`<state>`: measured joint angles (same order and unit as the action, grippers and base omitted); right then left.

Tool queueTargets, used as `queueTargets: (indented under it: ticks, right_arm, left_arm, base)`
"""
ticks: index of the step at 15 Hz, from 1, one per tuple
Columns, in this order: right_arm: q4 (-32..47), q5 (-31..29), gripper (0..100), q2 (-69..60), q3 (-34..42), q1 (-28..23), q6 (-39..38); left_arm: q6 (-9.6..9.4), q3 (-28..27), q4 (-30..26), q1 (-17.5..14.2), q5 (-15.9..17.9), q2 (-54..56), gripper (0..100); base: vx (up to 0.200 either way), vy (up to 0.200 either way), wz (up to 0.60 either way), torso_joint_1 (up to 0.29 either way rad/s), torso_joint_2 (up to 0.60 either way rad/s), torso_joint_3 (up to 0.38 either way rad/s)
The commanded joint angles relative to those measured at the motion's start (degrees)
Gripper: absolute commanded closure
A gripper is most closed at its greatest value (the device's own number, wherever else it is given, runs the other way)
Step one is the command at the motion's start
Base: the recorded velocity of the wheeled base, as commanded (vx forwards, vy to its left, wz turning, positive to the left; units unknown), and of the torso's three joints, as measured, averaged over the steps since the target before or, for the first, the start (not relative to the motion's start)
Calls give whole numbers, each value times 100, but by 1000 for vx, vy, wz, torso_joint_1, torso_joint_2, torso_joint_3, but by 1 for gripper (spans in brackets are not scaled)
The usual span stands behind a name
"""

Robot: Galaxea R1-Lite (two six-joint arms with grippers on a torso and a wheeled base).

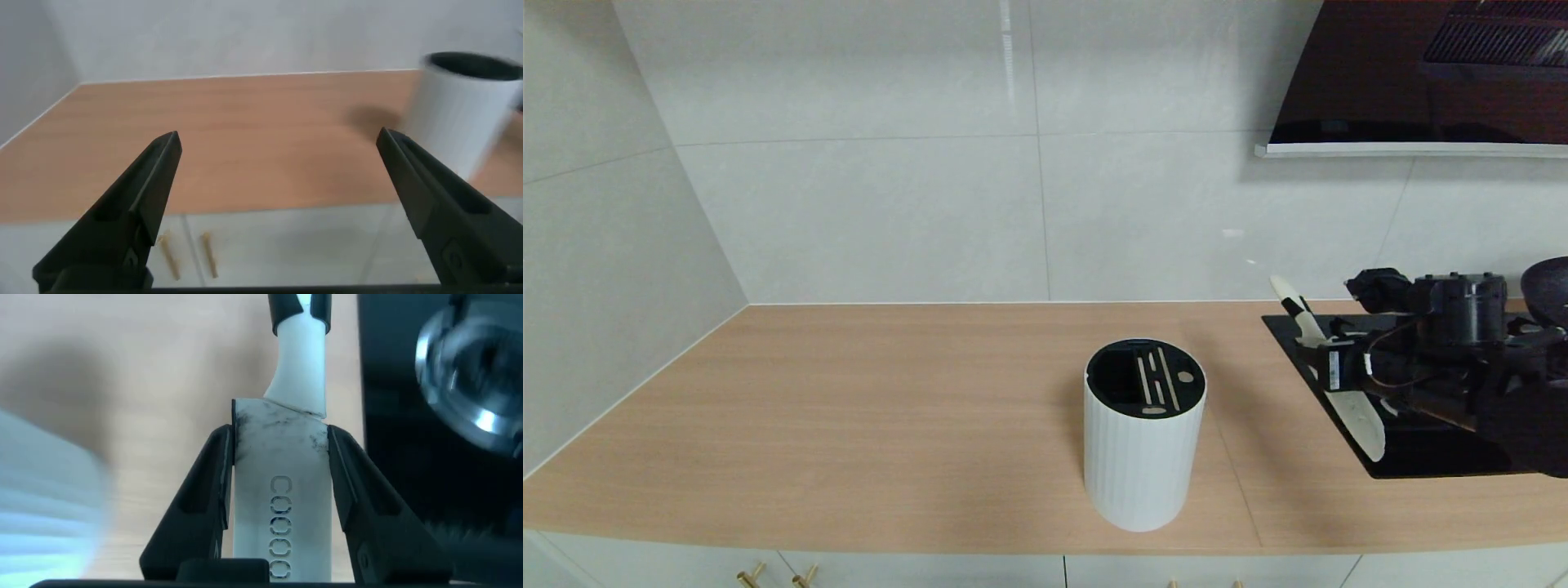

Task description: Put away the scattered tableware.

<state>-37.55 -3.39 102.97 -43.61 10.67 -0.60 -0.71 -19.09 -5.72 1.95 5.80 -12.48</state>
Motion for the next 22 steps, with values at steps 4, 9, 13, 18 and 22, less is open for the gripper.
queueTargets:
  ticks: [4,9,13,18,22]
  right_arm:
    - [731,-127,100,-1420,-632,1183,-19]
    - [1074,-461,100,-1877,-377,2220,-37]
    - [1065,-531,100,-1790,-289,2616,-72]
    - [1074,-795,100,-1631,-359,3556,-599]
    - [1048,-812,100,-1561,-342,3978,-766]
  left_arm:
    - [-703,-2749,71,271,-44,-4535,0]
    - [1336,-2811,1644,2697,-9,-5888,0]
    - [3050,-2793,4087,3338,659,-7435,0]
    - [3771,-2494,6170,3628,1028,-8560,0]
    - [3771,-2565,6592,4024,685,-8991,0]
  base:
    - [0,0,0,0,0,0]
    - [0,0,0,0,0,0]
    - [0,0,0,0,0,0]
    - [0,0,0,0,0,0]
    - [0,0,0,0,0,0]
